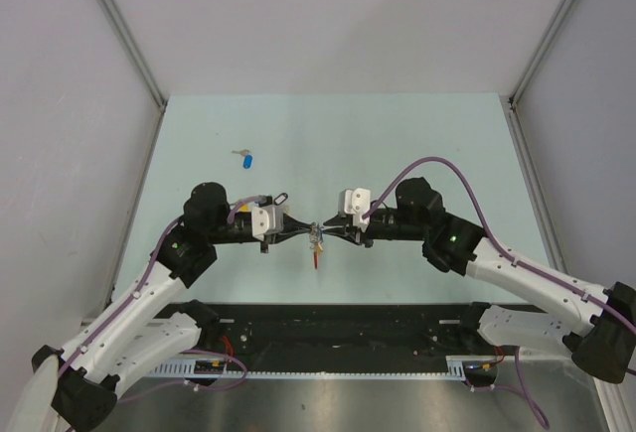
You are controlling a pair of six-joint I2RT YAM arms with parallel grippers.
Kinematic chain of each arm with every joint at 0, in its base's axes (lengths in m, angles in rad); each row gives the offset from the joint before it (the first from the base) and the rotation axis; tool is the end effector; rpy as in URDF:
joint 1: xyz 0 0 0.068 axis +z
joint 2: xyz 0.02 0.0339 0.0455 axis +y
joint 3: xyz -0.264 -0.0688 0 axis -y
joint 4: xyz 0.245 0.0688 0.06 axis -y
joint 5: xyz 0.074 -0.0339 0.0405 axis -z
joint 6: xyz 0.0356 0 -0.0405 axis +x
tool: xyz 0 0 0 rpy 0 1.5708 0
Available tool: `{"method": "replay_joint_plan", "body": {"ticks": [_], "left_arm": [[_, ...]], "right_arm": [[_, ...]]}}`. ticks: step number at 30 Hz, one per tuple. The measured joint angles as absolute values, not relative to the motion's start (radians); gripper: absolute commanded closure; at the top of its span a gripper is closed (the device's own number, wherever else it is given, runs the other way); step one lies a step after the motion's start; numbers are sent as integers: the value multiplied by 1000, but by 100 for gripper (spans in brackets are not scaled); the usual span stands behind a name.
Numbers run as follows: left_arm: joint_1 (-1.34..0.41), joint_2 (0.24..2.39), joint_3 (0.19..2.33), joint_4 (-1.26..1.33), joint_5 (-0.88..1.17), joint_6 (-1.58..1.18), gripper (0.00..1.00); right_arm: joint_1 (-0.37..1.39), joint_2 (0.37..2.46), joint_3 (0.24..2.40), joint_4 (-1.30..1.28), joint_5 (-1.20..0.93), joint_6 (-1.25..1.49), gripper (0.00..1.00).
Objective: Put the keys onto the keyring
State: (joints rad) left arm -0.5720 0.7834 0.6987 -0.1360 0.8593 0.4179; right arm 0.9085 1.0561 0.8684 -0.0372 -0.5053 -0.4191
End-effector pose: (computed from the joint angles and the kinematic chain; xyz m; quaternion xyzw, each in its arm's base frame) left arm 0.1343 -0.1185 0.3176 0.5662 0.5009 -0.3680 0.5414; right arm 0.1367 0.2034 0.3331 -0.5892 0.5004 0.3359 0.5382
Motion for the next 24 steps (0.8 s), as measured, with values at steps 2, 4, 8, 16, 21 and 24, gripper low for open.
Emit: {"method": "replay_joint_plan", "body": {"ticks": [2,4,8,16,21,24], "left_arm": [[-572,783,698,-136,860,418,100],[-572,783,696,-135,860,418,100],[-572,783,694,-135,863,418,100],[-572,783,694,-135,865,418,100],[-572,785,694,-137,865,418,100],[-572,788,694,-138,866,418,100]], "right_arm": [[908,1056,868,-27,-506,-419,79],[908,1056,868,-23,-506,-419,80],[907,1058,868,-17,-506,-418,95],[908,1060,868,-17,-509,-419,100],[912,1060,868,-17,-509,-419,100],[916,1060,868,-17,-505,-419,100]]}}
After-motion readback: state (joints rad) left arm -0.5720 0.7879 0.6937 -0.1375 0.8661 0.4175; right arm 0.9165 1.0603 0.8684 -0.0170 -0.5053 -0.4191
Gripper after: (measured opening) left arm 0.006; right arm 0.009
